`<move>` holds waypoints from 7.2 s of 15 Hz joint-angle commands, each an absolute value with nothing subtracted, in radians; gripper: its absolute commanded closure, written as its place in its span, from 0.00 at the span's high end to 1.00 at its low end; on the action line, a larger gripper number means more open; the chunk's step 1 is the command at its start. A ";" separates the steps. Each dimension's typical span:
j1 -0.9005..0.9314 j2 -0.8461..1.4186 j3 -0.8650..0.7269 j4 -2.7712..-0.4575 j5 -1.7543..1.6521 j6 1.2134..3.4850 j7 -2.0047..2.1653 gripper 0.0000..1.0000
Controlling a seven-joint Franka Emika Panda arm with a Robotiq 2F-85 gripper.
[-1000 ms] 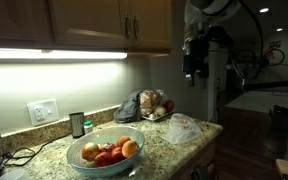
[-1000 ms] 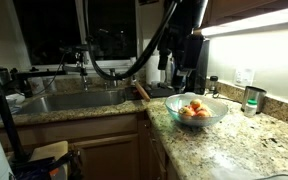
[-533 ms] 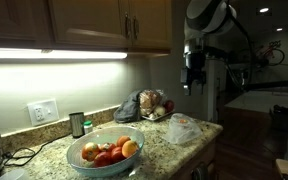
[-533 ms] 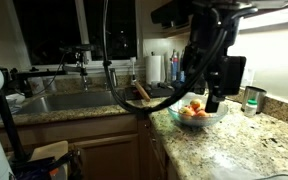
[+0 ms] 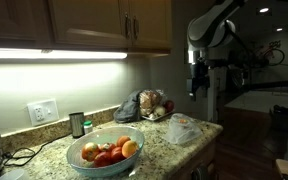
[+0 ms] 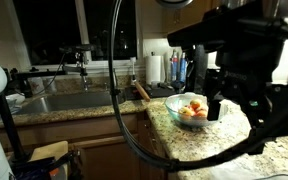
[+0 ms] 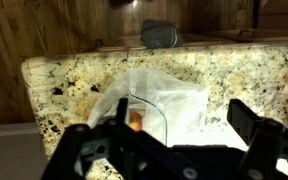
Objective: Move the peach from the bag to the bowl
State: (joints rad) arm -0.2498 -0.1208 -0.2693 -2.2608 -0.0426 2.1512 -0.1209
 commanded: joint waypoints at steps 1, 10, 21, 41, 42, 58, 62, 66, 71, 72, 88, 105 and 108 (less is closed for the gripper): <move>-0.261 -0.100 -0.279 -2.278 -0.053 2.237 -0.143 1.00; -0.255 -0.065 -0.271 -2.259 -0.043 2.267 -0.122 1.00; -0.274 0.145 -0.284 -2.138 -0.050 2.321 -0.073 1.00; -0.402 0.408 -0.230 -1.893 0.053 2.312 -0.385 1.00; -0.402 0.412 -0.230 -1.885 0.051 2.300 -0.384 1.00; -0.381 0.489 -0.202 -1.846 0.024 2.333 -0.344 1.00; -0.388 0.518 -0.201 -1.813 0.017 2.327 -0.353 1.00; -0.398 0.542 -0.196 -1.788 0.024 2.321 -0.360 1.00; -0.407 0.564 -0.193 -1.766 0.028 2.317 -0.362 1.00; -0.409 0.567 -0.194 -1.761 0.027 2.316 -0.361 1.00; -0.417 0.584 -0.191 -1.747 0.031 2.305 -0.361 0.67; -0.430 0.604 -0.191 -1.691 0.033 2.278 -0.357 0.43; -0.430 0.613 -0.193 -1.687 0.032 2.271 -0.350 0.60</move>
State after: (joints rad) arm -0.4055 0.6037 -0.2102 -1.7054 0.0301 2.3016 -0.3479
